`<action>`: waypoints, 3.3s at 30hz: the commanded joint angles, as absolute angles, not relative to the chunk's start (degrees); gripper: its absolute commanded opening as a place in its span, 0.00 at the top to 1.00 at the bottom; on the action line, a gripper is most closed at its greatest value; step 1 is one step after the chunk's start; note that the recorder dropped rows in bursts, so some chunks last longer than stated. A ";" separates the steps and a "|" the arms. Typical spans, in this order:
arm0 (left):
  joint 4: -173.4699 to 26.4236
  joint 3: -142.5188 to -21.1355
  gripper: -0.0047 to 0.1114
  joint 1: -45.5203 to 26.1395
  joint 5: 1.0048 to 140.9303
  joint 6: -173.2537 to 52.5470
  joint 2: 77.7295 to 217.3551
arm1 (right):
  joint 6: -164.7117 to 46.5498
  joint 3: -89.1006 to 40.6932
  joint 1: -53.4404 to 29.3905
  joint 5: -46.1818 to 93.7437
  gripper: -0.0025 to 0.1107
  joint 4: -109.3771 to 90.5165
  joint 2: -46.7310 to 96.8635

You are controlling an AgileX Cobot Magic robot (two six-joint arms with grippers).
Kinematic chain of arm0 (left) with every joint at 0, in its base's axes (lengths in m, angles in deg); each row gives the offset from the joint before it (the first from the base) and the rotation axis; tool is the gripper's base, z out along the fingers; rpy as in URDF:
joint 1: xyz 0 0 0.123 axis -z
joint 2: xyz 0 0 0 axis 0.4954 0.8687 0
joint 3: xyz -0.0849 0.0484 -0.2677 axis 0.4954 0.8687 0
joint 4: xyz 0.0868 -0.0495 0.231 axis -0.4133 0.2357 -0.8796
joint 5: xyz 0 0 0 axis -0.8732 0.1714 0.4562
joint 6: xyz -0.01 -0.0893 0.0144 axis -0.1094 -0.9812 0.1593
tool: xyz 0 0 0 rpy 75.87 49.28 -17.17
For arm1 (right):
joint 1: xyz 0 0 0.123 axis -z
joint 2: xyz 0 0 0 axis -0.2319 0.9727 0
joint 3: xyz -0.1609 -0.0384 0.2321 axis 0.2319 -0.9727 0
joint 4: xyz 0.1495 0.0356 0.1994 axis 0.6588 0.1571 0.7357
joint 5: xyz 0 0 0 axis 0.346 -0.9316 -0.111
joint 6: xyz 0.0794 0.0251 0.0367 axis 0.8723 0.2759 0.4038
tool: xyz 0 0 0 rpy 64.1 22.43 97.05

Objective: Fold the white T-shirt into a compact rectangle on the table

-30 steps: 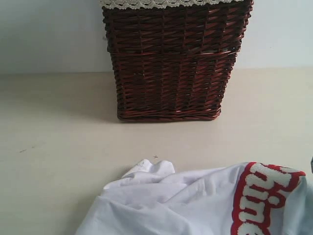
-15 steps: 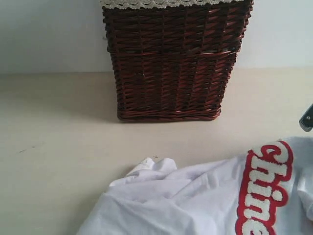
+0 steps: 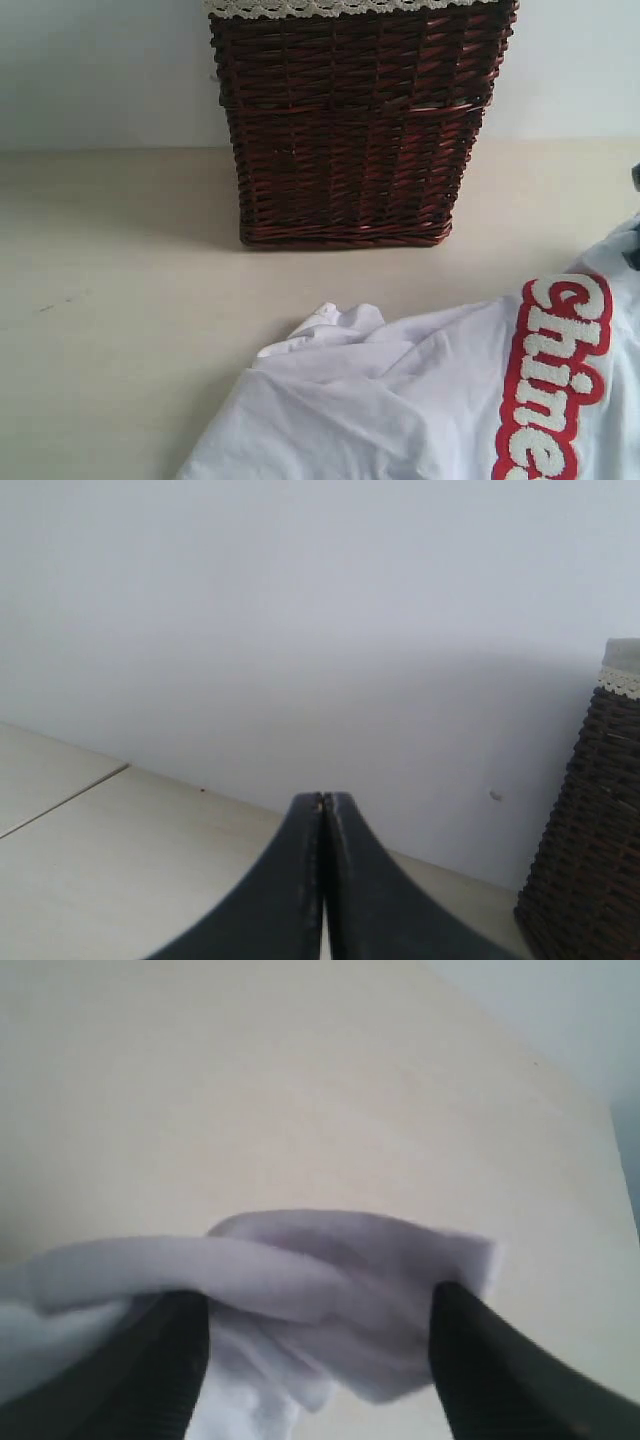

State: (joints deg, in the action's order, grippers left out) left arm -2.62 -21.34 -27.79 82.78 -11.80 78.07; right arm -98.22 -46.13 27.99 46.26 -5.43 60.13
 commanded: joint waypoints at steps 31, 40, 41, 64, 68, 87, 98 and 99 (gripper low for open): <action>-2.80 -21.14 0.96 -27.94 82.62 -11.73 77.73 | -130.24 -64.90 22.75 -8.54 0.73 33.90 22.93; -2.80 -21.14 0.96 -27.94 82.62 -11.73 77.73 | -130.24 -64.90 22.75 -7.52 0.98 33.66 22.57; -2.80 -21.14 0.96 -27.94 82.62 -11.73 77.73 | -130.24 -64.90 22.75 -7.52 0.98 33.66 22.57; -2.80 -21.14 0.96 -27.94 82.62 -11.73 77.73 | -131.74 -63.54 22.75 17.38 0.98 33.54 45.56; -2.80 -21.14 0.96 -27.94 82.62 -11.73 77.73 | -131.74 -58.50 22.75 17.78 0.98 33.72 51.11; -2.80 -21.14 0.96 -27.94 82.62 -11.73 77.73 | -126.83 -42.72 22.75 25.41 0.98 33.72 61.26; -2.80 -21.14 0.96 -27.94 82.62 -11.73 77.73 | -119.32 -45.23 22.75 10.44 0.89 33.72 45.40; -2.80 -21.14 0.96 -27.94 82.62 -11.73 77.73 | -118.93 -46.37 22.75 5.63 0.89 33.72 44.09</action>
State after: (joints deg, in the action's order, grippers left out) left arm -2.62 -21.34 -27.79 82.78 -11.80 78.07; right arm -119.75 -44.07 22.76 17.05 33.94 48.06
